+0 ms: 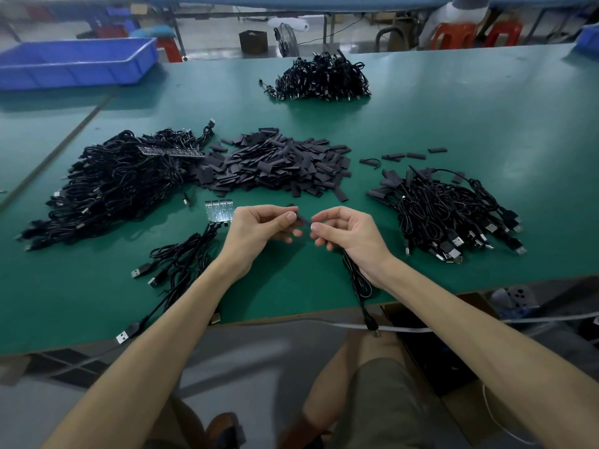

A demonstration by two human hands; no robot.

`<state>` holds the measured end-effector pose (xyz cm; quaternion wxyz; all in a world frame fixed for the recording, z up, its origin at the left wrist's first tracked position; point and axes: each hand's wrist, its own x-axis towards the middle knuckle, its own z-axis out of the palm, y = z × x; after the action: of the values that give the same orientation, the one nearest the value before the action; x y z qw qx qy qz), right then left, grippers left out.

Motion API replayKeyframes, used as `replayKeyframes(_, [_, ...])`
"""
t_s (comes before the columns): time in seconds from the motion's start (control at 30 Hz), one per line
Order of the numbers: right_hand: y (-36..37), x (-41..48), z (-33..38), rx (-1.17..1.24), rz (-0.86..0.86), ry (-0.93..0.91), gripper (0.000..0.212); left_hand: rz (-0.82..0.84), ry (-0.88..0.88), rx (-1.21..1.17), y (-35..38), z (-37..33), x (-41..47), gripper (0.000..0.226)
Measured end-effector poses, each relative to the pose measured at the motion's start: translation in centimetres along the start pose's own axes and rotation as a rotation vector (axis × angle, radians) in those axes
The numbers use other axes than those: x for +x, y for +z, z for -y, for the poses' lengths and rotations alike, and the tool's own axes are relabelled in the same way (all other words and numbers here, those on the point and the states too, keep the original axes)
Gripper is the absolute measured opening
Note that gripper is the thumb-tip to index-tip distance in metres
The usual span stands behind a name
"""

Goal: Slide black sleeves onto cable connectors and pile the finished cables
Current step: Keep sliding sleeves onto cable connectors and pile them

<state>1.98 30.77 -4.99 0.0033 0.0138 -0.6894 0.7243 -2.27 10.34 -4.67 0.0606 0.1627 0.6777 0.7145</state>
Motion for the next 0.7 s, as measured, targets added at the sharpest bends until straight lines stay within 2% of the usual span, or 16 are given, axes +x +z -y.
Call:
replayKeyframes(0.23, [0.6,0.0,0.1,-0.010,-0.032,-0.029,0.016,-0.018,-0.073,-0.017,0.1,-0.5,0.3,0.027])
replayKeyframes(0.37, [0.6,-0.1,0.1,0.007,-0.044,-0.046,0.014,0.175,-0.207,-0.028,0.3,-1.3,0.4,0.035])
replayKeyframes(0.43, [0.5,-0.2,0.1,0.005,-0.051,-0.049,0.014,0.204,-0.227,-0.010,1.4,-1.2,-0.1,0.040])
replayKeyframes(0.6, [0.6,-0.3,0.0,0.045,-0.067,-0.036,0.014,0.031,-0.100,0.143,2.7,-1.6,-0.2,0.021])
replayKeyframes(0.7, [0.7,-0.3,0.0,0.029,-0.080,-0.007,0.030,-0.033,-0.088,0.091,2.6,-2.7,0.1,0.020])
